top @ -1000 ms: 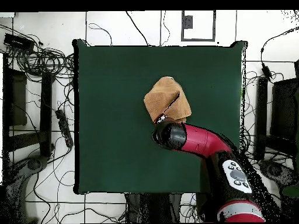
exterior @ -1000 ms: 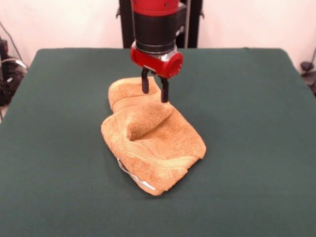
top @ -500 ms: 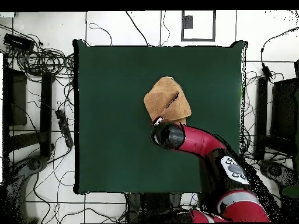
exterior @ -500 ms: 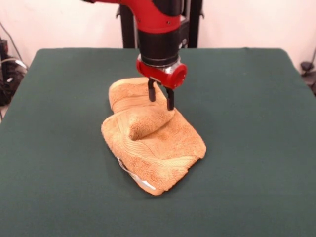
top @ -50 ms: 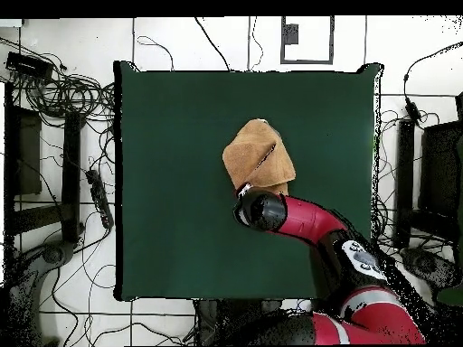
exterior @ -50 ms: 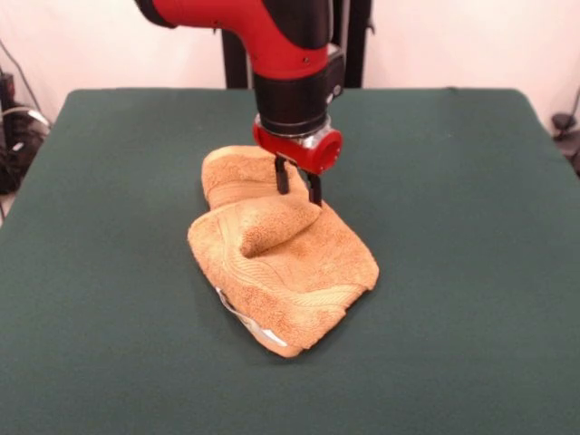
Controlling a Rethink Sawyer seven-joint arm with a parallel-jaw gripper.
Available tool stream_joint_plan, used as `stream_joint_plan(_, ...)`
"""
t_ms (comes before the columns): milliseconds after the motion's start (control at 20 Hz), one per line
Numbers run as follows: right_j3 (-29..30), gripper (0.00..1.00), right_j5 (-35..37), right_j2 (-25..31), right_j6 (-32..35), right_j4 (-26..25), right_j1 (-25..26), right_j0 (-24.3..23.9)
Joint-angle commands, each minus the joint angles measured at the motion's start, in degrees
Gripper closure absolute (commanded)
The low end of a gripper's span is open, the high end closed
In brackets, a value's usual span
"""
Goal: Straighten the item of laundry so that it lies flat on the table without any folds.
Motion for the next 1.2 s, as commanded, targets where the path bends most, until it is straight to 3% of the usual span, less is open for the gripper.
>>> stream_joint_plan(50, -3.08, 0.0, -2.72, 8.4, -3.69, -4.42, 3.36, -0.68)
stream_joint_plan(100, -3.35, 0.0, -3.23, 8.85, -4.5, -5.42, 3.46, -1.02)
stream_joint_plan(150, -3.78, 1.0, -3.14, 9.16, -4.33, -6.67, 3.51, -1.2)
stream_joint_plan(850, -2.69, 1.0, -5.22, 7.59, 0.18, -9.02, 1.75, 0.06)
stream_joint_plan(1000, -3.52, 1.0, -1.16, 6.68, -3.44, -11.09, -0.11, 0.98)
stream_joint_plan(1200, -3.02, 1.0, 5.28, 6.84, -8.52, -13.48, -7.13, 0.26)
